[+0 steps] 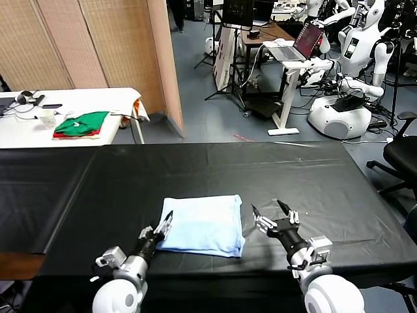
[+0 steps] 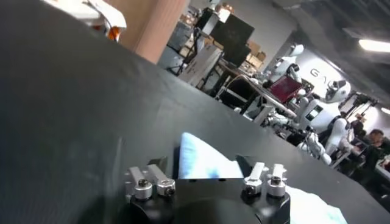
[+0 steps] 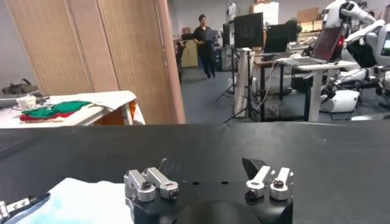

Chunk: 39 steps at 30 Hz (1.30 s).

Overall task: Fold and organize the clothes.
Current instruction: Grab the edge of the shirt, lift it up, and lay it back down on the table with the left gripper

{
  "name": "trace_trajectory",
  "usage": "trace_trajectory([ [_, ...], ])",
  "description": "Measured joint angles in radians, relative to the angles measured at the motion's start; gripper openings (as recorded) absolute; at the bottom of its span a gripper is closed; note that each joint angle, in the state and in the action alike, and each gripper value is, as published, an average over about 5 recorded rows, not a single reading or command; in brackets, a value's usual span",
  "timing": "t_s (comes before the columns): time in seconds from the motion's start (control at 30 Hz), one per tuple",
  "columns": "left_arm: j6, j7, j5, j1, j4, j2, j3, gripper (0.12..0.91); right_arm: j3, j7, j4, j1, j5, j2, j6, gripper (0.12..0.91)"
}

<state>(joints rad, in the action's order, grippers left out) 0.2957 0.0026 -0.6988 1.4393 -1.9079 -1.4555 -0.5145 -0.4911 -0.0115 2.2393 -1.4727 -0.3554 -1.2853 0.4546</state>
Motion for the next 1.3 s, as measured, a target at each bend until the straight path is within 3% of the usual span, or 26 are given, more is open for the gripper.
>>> trace_trajectory([
  [0.13, 0.017, -0.002, -0.028, -0.005, 0.000, -0.007, 0.000, 0.257, -0.006, 0.000, 0.002, -0.002, 0.000, -0.004, -0.002, 0.907],
  [0.23, 0.029, -0.004, -0.041, -0.007, -0.007, -0.009, -0.001, 0.166, -0.012, -0.001, 0.003, -0.004, 0.000, -0.006, -0.004, 0.907],
  [0.37, 0.018, -0.011, 0.004, -0.006, -0.023, -0.004, 0.003, 0.170, -0.022, -0.002, 0.003, -0.012, -0.001, -0.008, -0.005, 0.907],
  [0.57, -0.005, -0.035, 0.203, 0.000, -0.054, 0.034, -0.003, 0.166, -0.037, -0.009, -0.010, -0.023, 0.000, -0.007, -0.006, 0.907],
  [0.83, -0.002, -0.037, 0.413, 0.030, -0.106, 0.197, -0.092, 0.166, -0.047, -0.016, -0.033, -0.027, 0.004, -0.009, -0.002, 0.907],
  [1.1, 0.017, -0.036, 0.455, 0.079, -0.148, 0.391, -0.256, 0.166, -0.036, -0.016, -0.058, -0.018, 0.006, -0.021, -0.001, 0.907],
  [1.3, 0.055, -0.070, 0.507, 0.092, -0.211, 0.454, -0.335, 0.166, -0.022, -0.016, -0.063, -0.020, 0.020, -0.030, 0.001, 0.907],
])
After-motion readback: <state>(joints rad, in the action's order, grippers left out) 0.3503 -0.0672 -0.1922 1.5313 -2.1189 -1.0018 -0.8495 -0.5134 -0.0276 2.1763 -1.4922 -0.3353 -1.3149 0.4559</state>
